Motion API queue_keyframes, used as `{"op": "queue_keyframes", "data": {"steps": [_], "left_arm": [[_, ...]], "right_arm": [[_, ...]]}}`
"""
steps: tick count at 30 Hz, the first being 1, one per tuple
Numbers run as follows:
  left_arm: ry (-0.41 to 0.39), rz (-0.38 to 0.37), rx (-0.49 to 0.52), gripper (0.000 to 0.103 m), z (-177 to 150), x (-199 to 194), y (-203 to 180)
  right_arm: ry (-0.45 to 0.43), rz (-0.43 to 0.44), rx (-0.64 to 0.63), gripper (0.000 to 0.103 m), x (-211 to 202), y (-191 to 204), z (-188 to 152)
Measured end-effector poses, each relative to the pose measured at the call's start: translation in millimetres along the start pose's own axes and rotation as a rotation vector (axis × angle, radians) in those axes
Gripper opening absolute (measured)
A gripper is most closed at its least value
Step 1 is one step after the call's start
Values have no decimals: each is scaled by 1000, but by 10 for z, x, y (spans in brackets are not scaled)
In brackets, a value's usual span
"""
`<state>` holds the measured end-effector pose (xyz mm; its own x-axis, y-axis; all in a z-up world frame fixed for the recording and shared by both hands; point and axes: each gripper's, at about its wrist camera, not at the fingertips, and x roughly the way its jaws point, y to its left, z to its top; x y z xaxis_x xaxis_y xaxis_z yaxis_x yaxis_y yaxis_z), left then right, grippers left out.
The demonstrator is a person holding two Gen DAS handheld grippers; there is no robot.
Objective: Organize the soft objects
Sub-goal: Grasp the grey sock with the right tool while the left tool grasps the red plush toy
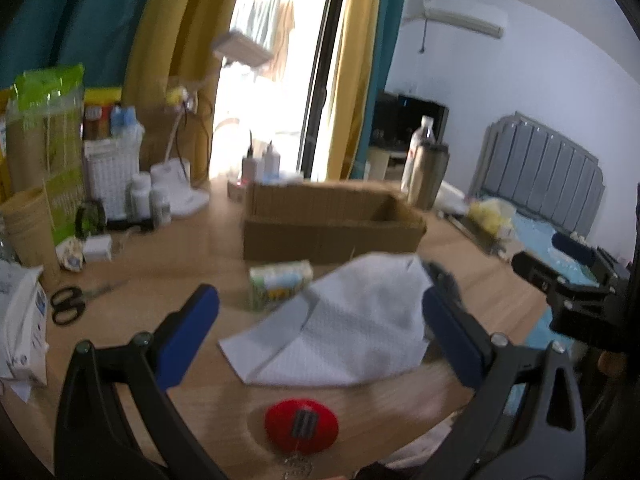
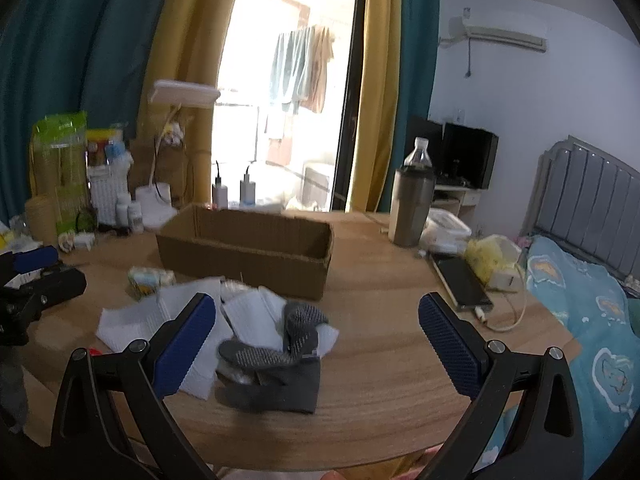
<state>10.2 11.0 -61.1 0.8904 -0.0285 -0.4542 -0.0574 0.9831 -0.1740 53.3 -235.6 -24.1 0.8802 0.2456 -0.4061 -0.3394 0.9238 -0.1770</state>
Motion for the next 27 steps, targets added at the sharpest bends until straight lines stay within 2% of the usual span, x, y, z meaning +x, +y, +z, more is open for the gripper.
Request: {"op": "queue_keyframes", "data": {"steps": [10,17,19,20,25,27], "left_arm": [[138,25,13,102,-335,243,57],[222,36,65,100,-518,346,13],[237,42,74,93,-548,358,10],[248,46,78,86,-566,368,9],[283,53,93,75,-611,380,-3],[292,51,96,69,-623,379,-11]], "right_arm": [[91,25,-7,103,280,35,-240],[169,43,42,101,523,-45,-407],[186,54,52,95,577,-58,-441],[192,59,59,92,594,-64,-450],[216,98,96,80,696,-90,-482],[230,112,109,78,739,-92,-509]]}}
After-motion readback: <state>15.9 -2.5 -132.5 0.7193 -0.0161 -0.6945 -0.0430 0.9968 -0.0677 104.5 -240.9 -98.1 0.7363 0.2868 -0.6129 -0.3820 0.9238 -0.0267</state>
